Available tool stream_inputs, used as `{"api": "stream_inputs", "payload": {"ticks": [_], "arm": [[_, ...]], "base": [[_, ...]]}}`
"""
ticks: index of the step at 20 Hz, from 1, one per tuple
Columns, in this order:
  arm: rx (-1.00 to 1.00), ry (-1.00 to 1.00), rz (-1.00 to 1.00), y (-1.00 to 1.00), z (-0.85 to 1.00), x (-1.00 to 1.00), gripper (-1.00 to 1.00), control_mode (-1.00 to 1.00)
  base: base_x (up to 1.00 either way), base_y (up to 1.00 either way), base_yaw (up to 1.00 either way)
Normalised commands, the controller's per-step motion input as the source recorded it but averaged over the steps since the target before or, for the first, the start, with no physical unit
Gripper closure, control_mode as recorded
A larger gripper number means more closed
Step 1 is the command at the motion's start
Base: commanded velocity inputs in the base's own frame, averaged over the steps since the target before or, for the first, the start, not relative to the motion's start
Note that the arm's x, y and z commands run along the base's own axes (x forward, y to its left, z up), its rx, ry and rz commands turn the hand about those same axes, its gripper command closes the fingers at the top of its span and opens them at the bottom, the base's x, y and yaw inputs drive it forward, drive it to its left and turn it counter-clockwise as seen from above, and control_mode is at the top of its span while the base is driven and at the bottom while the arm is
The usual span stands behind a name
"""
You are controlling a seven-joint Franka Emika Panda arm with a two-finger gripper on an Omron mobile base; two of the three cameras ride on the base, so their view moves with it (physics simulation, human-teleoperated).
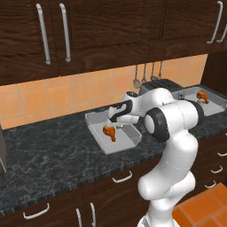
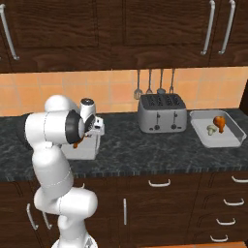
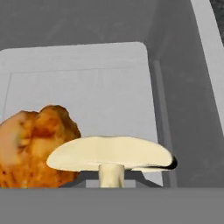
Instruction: Place one mushroom and one chicken drumstick in each tupperware on the nearby counter, to pack two identical lunches.
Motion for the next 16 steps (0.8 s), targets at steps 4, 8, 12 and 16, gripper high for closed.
{"api": "stream_inputs", "payload": {"ticks": [4,8,12,16], "arm": [[-0.05,-0.11,0.00,0.09,0.02,0.12,-1.00,-1.00],[-0.06,-0.27,0.00,0.20,0.56,-0.11,-1.00,-1.00],[-0.09,-0.16,-0.03,0.04,0.01,0.00,-1.00,-1.00],[-0.12,-0.09,-0.08,-0.03,-0.30,0.00,-1.00,-1.00]], "base": [[0.00,0.00,0.00],[0.00,0.00,0.00],[0.00,0.00,0.00],[0.00,0.00,0.00]]}}
